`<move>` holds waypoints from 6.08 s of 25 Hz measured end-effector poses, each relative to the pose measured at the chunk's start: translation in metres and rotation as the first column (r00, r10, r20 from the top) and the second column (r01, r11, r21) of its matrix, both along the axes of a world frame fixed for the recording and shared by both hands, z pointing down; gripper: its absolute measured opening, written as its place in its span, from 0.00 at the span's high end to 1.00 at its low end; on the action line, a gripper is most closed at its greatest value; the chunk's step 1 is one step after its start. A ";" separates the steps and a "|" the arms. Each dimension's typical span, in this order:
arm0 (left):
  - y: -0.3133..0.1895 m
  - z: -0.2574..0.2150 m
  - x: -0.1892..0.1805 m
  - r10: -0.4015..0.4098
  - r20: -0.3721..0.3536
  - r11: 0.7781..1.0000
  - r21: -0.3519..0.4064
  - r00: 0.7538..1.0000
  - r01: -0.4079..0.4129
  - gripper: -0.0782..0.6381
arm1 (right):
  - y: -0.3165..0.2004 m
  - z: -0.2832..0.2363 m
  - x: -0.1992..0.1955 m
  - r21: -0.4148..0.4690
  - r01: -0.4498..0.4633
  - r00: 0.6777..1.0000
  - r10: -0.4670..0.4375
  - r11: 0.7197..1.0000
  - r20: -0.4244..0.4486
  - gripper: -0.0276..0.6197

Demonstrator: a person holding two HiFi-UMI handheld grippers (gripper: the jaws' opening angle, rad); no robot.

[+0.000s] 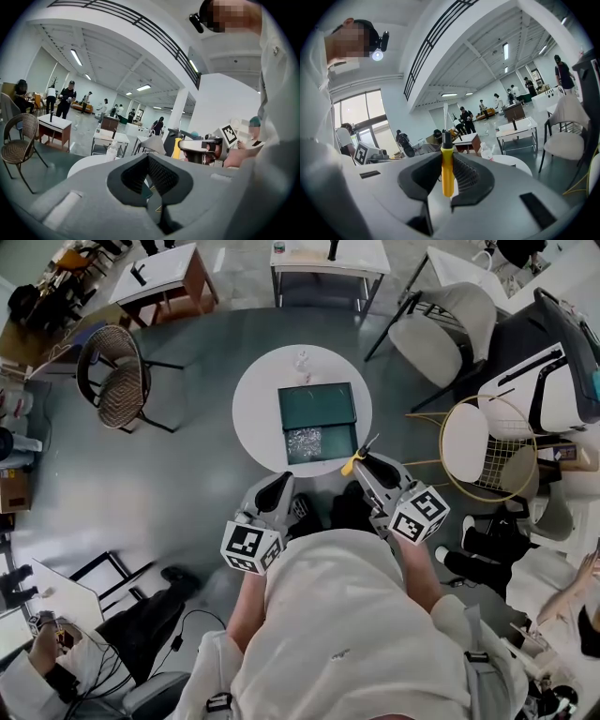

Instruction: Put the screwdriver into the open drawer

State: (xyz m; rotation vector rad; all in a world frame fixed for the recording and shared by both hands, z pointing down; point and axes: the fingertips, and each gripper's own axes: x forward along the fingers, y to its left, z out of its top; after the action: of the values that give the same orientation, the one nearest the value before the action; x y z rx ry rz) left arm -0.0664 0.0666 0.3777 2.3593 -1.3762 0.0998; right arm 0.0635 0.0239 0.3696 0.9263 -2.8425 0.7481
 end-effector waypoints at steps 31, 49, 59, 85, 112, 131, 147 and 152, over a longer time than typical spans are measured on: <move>0.003 0.006 0.005 -0.156 0.015 0.985 -0.077 0.988 0.157 0.87 | -0.054 0.099 -0.029 -0.046 0.274 0.913 -0.275 0.961 -0.302 0.83; 0.001 0.019 0.020 -0.282 0.044 0.946 -0.154 0.959 0.285 0.87 | -0.073 0.206 -0.042 -0.164 0.445 0.731 -0.462 0.881 -0.501 0.83; -0.010 0.022 0.028 -0.327 0.065 0.930 -0.155 0.943 0.333 0.87 | -0.069 0.261 -0.045 -0.248 0.520 0.575 -0.549 0.818 -0.607 0.83; -0.007 0.033 0.025 -0.426 0.066 0.880 -0.200 0.902 0.431 0.87 | -0.075 0.341 -0.064 -0.342 0.600 0.330 -0.614 0.723 -0.718 0.83; 0.011 0.036 0.016 -0.431 0.072 0.875 -0.209 0.899 0.436 0.87 | -0.073 0.355 -0.067 -0.336 0.586 0.309 -0.587 0.737 -0.748 0.84; 0.015 0.025 0.015 -0.335 0.073 0.925 -0.167 0.939 0.343 0.87 | -0.077 0.326 -0.054 -0.271 0.494 0.421 -0.500 0.826 -0.757 0.93; 0.005 0.018 0.011 -0.230 0.051 0.966 -0.110 0.972 0.234 0.87 | -0.077 0.246 -0.053 -0.140 0.391 0.617 -0.372 0.910 -0.693 0.95; -0.001 0.021 0.013 -0.158 0.040 0.983 -0.090 0.987 0.161 0.87 | -0.069 0.210 -0.046 -0.086 0.311 0.725 -0.295 0.947 -0.623 0.95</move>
State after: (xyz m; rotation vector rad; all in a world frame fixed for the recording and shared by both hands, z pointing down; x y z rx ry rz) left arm -0.0531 0.0657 0.3991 2.1721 -1.5368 0.1537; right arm 0.0173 -0.0449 0.5791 0.5384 -2.3032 0.2804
